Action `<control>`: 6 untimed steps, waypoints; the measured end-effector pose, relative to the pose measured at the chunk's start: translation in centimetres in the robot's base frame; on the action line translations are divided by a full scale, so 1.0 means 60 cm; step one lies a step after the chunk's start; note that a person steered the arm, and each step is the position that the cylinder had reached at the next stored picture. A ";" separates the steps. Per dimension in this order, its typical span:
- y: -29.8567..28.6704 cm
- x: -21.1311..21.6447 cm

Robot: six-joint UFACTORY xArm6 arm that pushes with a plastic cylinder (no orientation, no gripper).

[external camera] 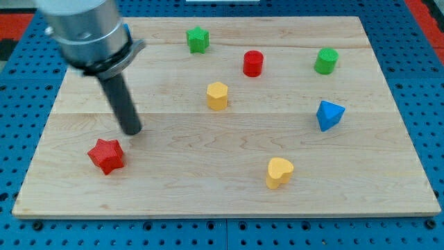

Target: Push the yellow hexagon diagonal to the yellow heart

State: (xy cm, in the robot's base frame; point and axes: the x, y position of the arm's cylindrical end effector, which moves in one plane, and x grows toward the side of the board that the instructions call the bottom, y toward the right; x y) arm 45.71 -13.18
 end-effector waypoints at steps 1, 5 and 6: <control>0.063 -0.097; 0.187 -0.043; 0.150 -0.042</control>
